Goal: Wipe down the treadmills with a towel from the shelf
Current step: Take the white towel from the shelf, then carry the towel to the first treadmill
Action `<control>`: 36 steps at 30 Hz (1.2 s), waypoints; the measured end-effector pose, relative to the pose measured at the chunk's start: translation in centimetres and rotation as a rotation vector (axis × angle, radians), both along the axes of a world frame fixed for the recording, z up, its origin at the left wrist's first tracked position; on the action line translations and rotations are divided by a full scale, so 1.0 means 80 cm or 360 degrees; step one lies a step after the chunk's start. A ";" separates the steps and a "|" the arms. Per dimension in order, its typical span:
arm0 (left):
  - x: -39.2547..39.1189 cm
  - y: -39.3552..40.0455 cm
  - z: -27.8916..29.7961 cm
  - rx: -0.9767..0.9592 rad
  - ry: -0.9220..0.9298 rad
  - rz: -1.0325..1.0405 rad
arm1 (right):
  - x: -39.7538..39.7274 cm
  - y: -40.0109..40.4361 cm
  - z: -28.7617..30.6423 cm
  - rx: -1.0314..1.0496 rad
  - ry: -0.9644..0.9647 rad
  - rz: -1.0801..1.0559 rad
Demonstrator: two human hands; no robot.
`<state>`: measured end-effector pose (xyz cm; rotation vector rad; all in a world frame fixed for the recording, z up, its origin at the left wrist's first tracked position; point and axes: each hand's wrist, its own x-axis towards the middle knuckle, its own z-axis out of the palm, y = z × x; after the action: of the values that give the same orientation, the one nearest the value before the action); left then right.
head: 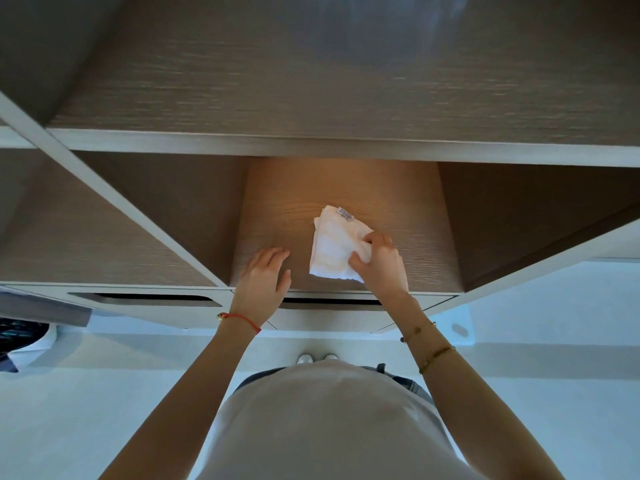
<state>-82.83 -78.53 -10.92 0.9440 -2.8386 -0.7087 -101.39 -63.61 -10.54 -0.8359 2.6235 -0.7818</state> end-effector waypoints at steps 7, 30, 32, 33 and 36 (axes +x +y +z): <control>0.005 0.004 0.027 -0.0044 0.0133 -0.0157 | 0.018 0.049 0.027 -0.0274 0.0060 -0.0161; -0.039 0.194 0.083 0.0076 0.0418 -0.1464 | 0.224 0.342 0.055 -0.0517 0.0153 -0.1380; -0.044 0.239 0.088 0.0060 0.0416 -0.1592 | 0.247 0.381 0.051 -0.0525 0.0154 -0.1515; -0.046 0.263 0.090 0.0059 0.0416 -0.1652 | 0.259 0.402 0.049 -0.0524 0.0155 -0.1578; -0.048 0.343 0.094 0.0081 0.0396 -0.1822 | 0.298 0.468 0.047 -0.0507 0.0188 -0.1752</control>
<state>-86.66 -51.06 -3.40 -0.8425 -2.8975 -0.8409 -77.59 -26.17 -6.74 0.6596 2.9900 -1.4286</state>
